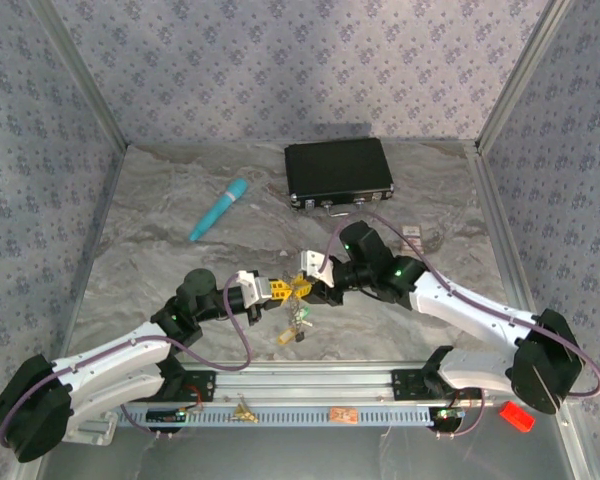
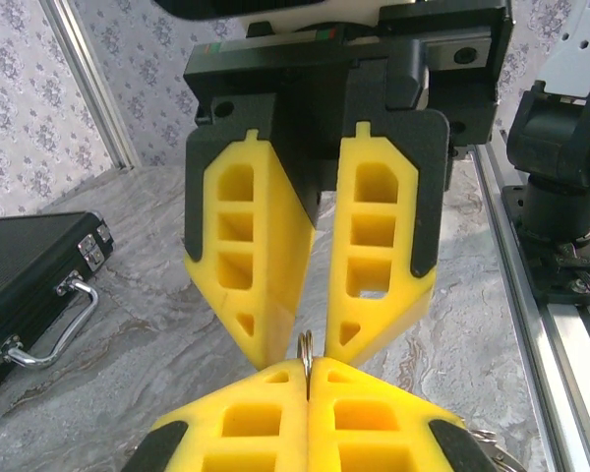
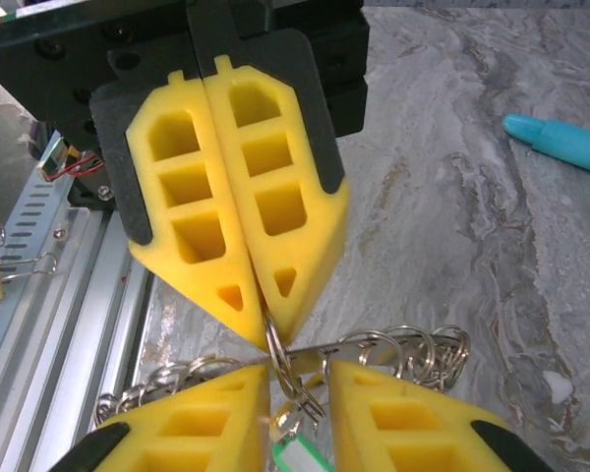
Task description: Put the keys on the keyring
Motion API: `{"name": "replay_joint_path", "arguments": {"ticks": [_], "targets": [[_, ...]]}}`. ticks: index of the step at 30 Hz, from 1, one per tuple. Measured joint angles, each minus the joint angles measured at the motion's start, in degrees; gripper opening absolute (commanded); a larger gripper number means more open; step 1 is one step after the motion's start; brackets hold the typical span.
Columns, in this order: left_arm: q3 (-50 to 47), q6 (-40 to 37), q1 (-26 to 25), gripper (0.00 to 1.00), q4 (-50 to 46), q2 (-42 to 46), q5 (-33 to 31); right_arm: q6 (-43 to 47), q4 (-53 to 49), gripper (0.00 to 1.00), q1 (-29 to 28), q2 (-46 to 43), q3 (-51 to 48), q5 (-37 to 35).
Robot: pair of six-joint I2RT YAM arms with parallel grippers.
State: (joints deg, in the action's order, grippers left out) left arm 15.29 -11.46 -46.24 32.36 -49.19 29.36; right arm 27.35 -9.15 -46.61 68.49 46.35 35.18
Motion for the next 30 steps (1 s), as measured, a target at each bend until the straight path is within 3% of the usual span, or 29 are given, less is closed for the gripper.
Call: {"name": "replay_joint_path", "arguments": {"ticks": [5, 8, 11, 15, 22, 25, 30], "targets": [[0.00, 0.17, 0.02, 0.00, 0.09, 0.00, -0.28, -0.68, 0.70, 0.00, -0.31, 0.31, -0.02, -0.02], [0.00, 0.17, 0.13, 0.00, 0.00, 0.00, -0.55, -0.57, 0.74, 0.00, -0.31, 0.31, -0.02, -0.42], [0.48, -0.33, 0.11, 0.20, -1.92, 0.26, -1.75, 0.00, 0.00, 0.00, -0.59, 0.31, 0.11, -1.55], [2.64, -2.58, 0.07, 0.27, -8.07, 1.99, -4.85, 2.23, -5.88, 0.00, -1.01, 0.31, 2.47, -5.49], [4.44, -3.98, 0.07, 0.27, -13.18, 1.95, -6.69, 6.71, -14.27, 0.00, -3.91, 2.36, 9.16, -11.82], [4.59, -3.85, 0.07, 0.19, -13.44, 1.36, -6.25, 7.78, -16.04, 0.00, -5.07, 3.78, 10.56, -13.75], [5.20, -4.11, 0.07, 0.18, -14.32, 0.11, -4.63, 8.79, -17.25, 0.00, -6.97, 5.75, 12.00, -15.78]]}}
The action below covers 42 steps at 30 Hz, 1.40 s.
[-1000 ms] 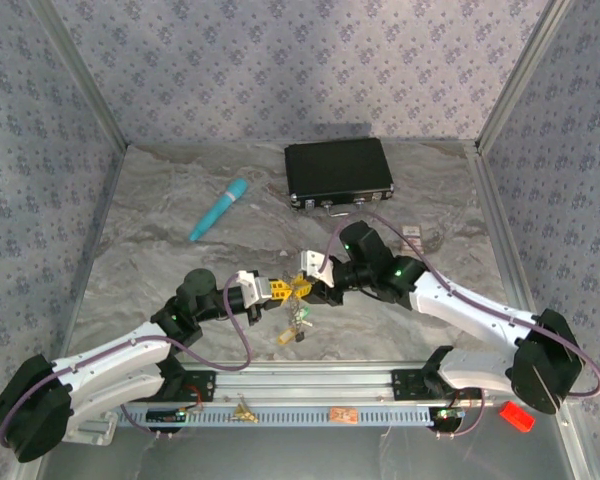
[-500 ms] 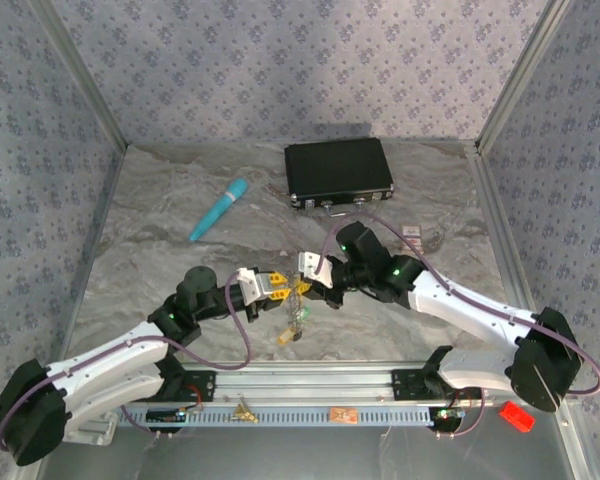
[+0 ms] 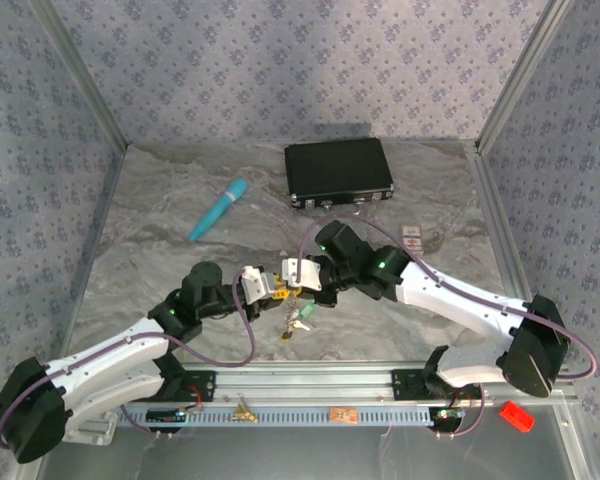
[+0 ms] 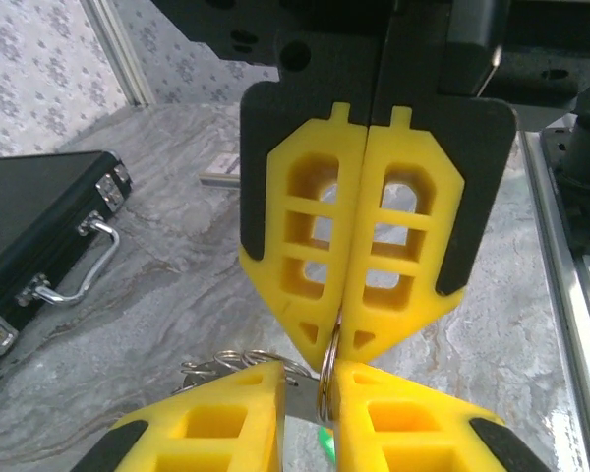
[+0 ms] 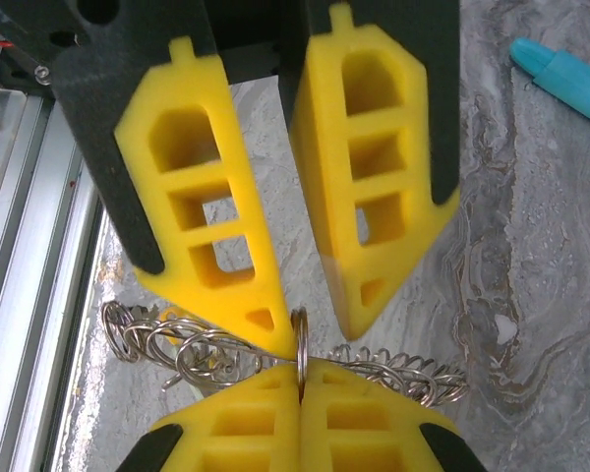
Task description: Put the keys on the keyring
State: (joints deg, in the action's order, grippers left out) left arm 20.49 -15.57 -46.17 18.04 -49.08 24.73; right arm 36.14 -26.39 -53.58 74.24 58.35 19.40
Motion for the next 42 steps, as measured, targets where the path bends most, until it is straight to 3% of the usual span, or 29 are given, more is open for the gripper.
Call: {"name": "replay_joint_path", "arguments": {"ticks": [6, 8, 12, 14, 20, 42], "targets": [[0.57, -0.33, 0.00, 0.00, -0.33, -1.36, 1.49, 0.37, -0.46, 0.00, -0.31, 0.13, 0.20, -1.20], [0.59, -0.44, 0.00, 0.00, -0.33, -1.40, 1.66, 0.37, -0.46, 0.00, -0.31, 0.11, 0.20, -1.27], [0.59, -0.46, 0.00, 0.00, 0.28, -1.62, 2.05, -0.90, 0.76, 0.25, 0.66, -1.18, -1.01, -0.44], [0.46, -0.42, 0.00, 0.00, 0.63, -1.66, 2.03, -2.21, 3.17, 0.29, 2.25, -3.50, -3.06, 1.36], [-2.40, 0.59, 0.07, 0.00, 6.67, -1.62, 2.05, -6.73, 9.22, 0.31, 7.02, -7.93, -8.48, 6.36], [-3.80, 2.40, 0.07, 0.00, 11.89, -0.85, 1.20, -14.84, 24.37, 0.35, 5.73, -5.25, -18.12, 6.99]]}}
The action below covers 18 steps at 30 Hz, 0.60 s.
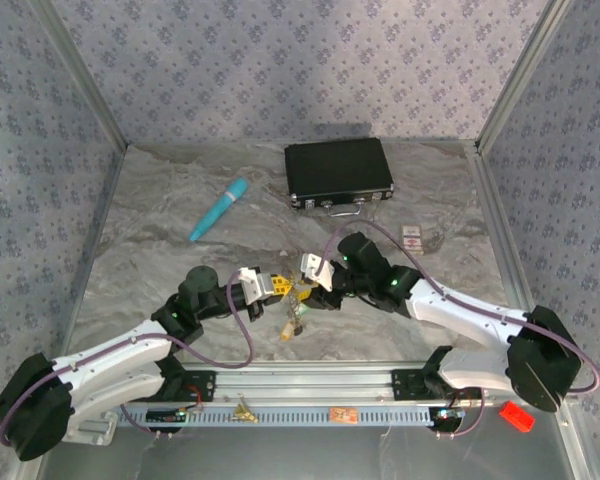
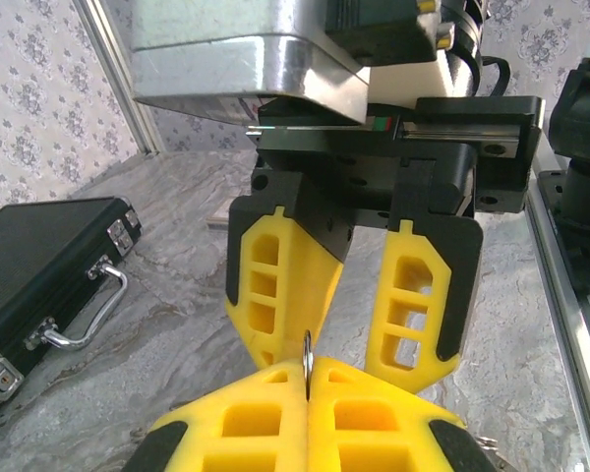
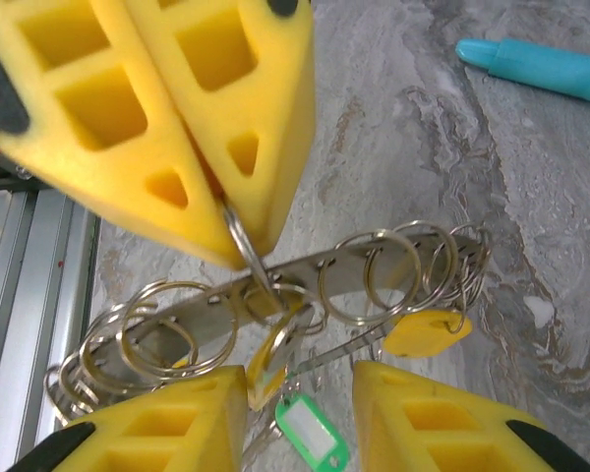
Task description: Put the keys on the keyring
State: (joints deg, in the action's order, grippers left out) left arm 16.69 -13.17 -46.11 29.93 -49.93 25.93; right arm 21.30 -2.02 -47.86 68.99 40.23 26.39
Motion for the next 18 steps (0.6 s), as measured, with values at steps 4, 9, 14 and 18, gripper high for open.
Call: {"name": "replay_joint_path", "arguments": {"ticks": [4, 9, 14, 18], "targets": [[-0.02, 0.22, 0.00, 0.00, 0.26, 0.00, -0.09, -0.98, 3.15, 0.35, -0.07, 1.68, -0.35, 0.00], [-0.02, 0.39, 0.00, 0.00, 0.31, 0.00, -0.24, -1.64, 6.67, 0.32, -0.07, 3.93, -1.14, 0.00], [-0.02, 0.37, 0.00, 0.00, 0.28, 0.26, -0.98, -2.21, 8.39, 0.15, -0.07, 4.42, -1.33, 0.00], [-0.02, 0.20, 0.00, 0.00, -0.15, 0.85, -2.29, -2.36, 8.15, 0.05, -0.07, 4.26, -1.33, -0.24]]}}
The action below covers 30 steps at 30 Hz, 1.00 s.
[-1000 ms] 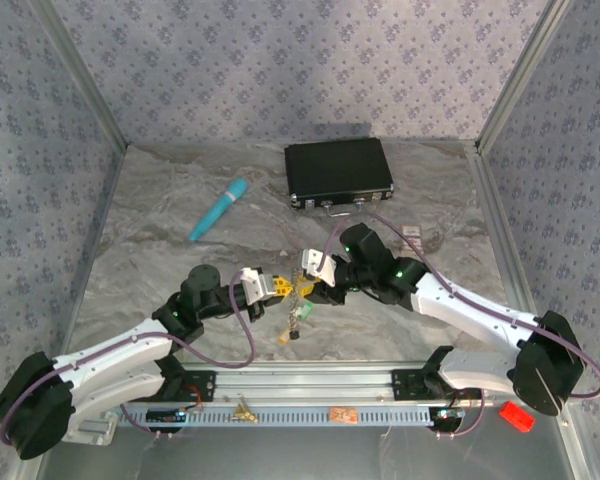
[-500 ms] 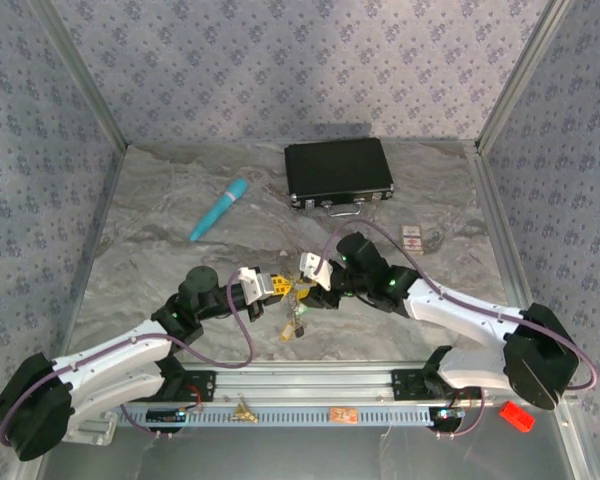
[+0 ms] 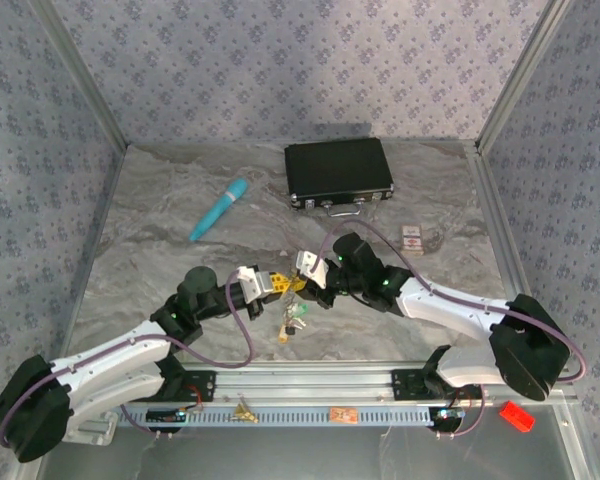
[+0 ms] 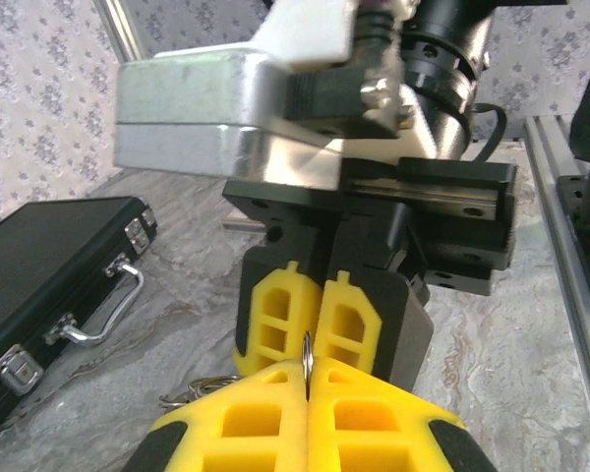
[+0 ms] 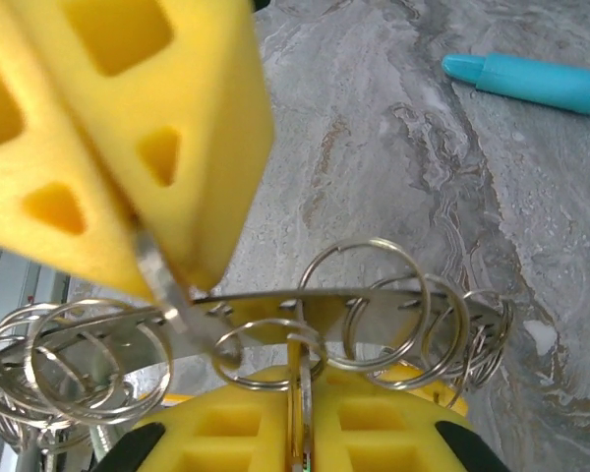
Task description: Put the keys on the keyring
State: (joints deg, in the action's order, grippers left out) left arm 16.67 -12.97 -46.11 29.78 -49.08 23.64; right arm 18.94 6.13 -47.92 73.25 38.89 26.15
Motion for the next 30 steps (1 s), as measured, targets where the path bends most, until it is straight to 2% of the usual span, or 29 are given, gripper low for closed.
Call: {"name": "replay_joint_path", "arguments": {"ticks": [2, 15, 22, 30], "targets": [[0.00, -0.11, 0.00, 0.00, -0.85, 0.26, -0.96, 0.57, -1.29, 0.00, 0.00, -0.76, 0.02, -0.83], [1.81, -2.58, -0.04, 0.00, -5.99, 0.42, -2.23, 4.83, -12.74, 0.00, -0.61, -5.86, 4.92, -5.46], [2.36, -3.02, -0.07, 0.00, -6.45, 0.22, -2.01, 6.71, -16.17, 0.00, -1.14, -5.68, 6.91, -7.15], [2.34, -2.82, -0.02, 0.00, -6.40, 0.22, -2.01, 7.72, -18.45, 0.00, -1.90, -1.42, 8.41, -8.72]]}}
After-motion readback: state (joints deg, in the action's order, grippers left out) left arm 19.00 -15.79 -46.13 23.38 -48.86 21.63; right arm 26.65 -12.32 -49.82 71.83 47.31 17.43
